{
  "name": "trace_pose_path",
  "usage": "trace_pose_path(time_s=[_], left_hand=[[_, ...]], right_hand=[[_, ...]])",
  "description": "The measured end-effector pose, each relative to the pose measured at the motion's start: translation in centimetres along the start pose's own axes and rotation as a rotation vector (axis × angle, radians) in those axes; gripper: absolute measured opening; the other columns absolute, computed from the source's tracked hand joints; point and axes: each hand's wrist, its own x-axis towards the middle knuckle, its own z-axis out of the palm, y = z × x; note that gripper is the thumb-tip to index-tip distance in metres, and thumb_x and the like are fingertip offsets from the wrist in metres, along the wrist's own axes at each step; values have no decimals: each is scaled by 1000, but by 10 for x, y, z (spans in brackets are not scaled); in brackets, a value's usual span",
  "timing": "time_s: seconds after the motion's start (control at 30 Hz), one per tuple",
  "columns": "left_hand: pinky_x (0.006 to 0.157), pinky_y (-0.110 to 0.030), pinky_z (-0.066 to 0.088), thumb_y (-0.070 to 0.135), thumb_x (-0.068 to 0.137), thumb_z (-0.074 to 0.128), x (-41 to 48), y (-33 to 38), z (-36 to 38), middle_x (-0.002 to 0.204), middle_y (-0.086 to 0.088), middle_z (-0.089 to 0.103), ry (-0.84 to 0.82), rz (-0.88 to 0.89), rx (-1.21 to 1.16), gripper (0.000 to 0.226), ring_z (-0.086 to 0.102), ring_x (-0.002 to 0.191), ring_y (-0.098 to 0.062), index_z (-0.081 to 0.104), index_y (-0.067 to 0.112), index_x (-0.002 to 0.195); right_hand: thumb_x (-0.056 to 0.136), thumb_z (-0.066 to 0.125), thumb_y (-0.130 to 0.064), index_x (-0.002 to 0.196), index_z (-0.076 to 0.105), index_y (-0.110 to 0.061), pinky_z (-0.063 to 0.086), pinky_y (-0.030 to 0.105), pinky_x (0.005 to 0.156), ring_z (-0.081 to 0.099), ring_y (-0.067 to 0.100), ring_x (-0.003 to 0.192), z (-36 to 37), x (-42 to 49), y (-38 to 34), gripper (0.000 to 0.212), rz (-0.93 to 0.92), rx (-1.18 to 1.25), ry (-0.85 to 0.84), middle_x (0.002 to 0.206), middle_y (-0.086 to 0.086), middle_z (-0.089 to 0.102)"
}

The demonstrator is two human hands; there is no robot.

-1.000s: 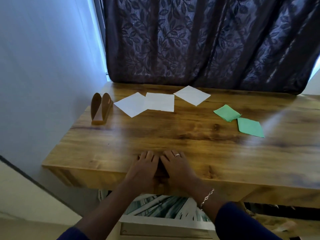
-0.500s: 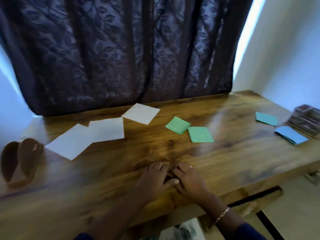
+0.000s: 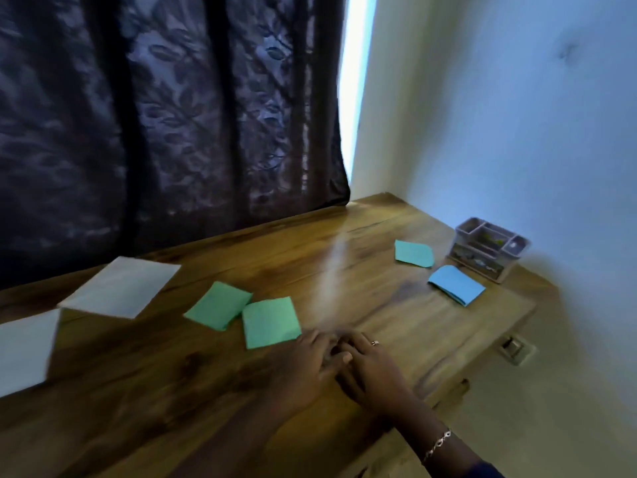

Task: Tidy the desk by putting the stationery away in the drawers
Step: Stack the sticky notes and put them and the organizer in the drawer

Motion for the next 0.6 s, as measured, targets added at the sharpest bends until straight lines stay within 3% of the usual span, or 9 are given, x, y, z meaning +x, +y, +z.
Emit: trace_pose_path(time_s=[0.13,0.27,0.37,0.43,0.5,0.6], left_hand=[[83,-15,29,42,97,35,65,37,16,126,6,49,-4,49,-81,40,44,117,-10,48,20,129],[83,-20,39,41,96,39,130,76,35,113,0,58,20,55,-327,36,53,105,-11,57,16,115],[65,-11,37,34,97,41,177,110,41,86,7,57,26,36,-520,24,52,85,-8,57,17,92],[58,-16,33,36,98,38,205,128,43,76,5,52,33,-2,-594,28,50,79,-11,52,16,82],[61,-22,33,40,98,35,233,141,48,83,-2,53,24,-54,-673,33,49,78,-13,52,13,87],[75,-29,39,47,96,34,271,156,53,96,-12,55,5,-146,-807,42,51,84,-18,55,11,102]], right_hand=[[94,38,-36,99,55,-20,40,19,70,53,14,83,-32,-5,60,24,91,4,84,98,2,60],[91,43,-39,97,61,-18,45,24,69,55,15,84,-66,-13,124,28,216,40,108,97,0,60],[86,45,-42,89,63,-18,45,22,70,57,13,82,-100,-13,172,31,409,172,289,88,-2,61],[86,51,-38,87,61,-20,45,17,67,59,12,78,-121,-10,200,21,545,252,454,85,-2,62],[90,56,-23,88,62,-17,41,12,63,57,12,75,-141,-6,224,8,673,318,571,82,1,62],[93,52,-16,89,61,-15,38,11,57,52,12,70,-159,-1,257,10,833,433,710,79,2,60]])
